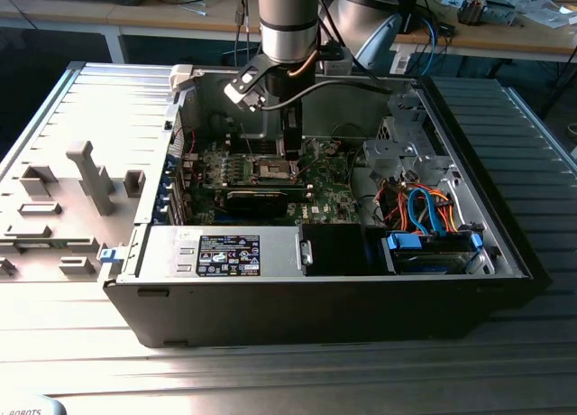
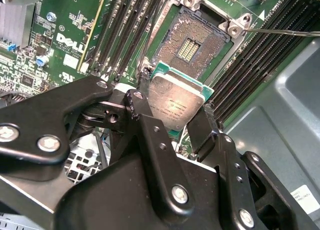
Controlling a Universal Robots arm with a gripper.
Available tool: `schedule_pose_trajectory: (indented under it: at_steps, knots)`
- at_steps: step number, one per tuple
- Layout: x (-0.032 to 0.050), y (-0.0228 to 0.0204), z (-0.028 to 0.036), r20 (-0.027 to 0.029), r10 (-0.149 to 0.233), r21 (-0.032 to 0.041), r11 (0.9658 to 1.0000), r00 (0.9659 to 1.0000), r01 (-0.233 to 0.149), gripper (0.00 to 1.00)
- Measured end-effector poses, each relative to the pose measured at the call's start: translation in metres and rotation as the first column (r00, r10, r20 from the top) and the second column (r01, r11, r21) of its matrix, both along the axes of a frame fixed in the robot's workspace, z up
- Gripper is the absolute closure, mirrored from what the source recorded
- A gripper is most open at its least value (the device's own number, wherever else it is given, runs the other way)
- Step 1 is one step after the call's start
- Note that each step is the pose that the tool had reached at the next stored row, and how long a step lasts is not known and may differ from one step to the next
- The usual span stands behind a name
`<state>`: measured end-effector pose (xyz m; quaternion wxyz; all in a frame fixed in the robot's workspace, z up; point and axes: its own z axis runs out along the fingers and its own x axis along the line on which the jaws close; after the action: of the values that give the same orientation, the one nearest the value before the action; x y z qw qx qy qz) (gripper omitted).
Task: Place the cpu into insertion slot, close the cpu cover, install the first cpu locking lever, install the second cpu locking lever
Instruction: 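Place the cpu into insertion slot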
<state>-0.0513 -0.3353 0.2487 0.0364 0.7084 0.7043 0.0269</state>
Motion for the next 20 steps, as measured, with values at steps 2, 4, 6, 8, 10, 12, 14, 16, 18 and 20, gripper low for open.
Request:
schedule_pose_trajectory:
  at_steps: [2,4,6,8,10,12,14,16,18,20]
  knots:
    - [-0.0002,0.0000,-0.0010,0.0001,0.000,-0.0001,1.0000,1.0000,0.000,0.45]
    - [-0.0005,0.0000,-0.0028,0.0000,0.000,0.0000,1.0000,1.0000,0.000,0.45]
    - [-0.0006,0.0000,-0.0033,0.0001,0.000,0.0000,1.0000,1.0000,0.000,0.45]
    - [-0.0011,0.0000,-0.0067,0.0001,0.000,0.0000,1.0000,1.0000,0.000,0.45]
    - [-0.0011,0.0000,-0.0069,0.0001,0.000,-0.0001,1.0000,1.0000,0.000,0.45]
    - [-0.0011,0.0000,-0.0071,0.0000,0.000,-0.0001,1.0000,1.0000,0.000,0.45]
    - [-0.0011,0.0000,-0.0072,0.0000,0.000,0.0000,1.0000,1.0000,0.000,0.45]
    - [-0.0011,0.0000,-0.0073,0.0001,0.000,0.0000,1.0000,1.0000,0.000,0.45]
    - [-0.0011,0.0003,-0.0076,0.0002,0.000,0.0001,1.0000,1.0000,0.000,0.45]
    - [-0.0012,0.0018,-0.0076,0.0000,0.000,-0.0005,1.0000,1.0000,0.000,0.45]
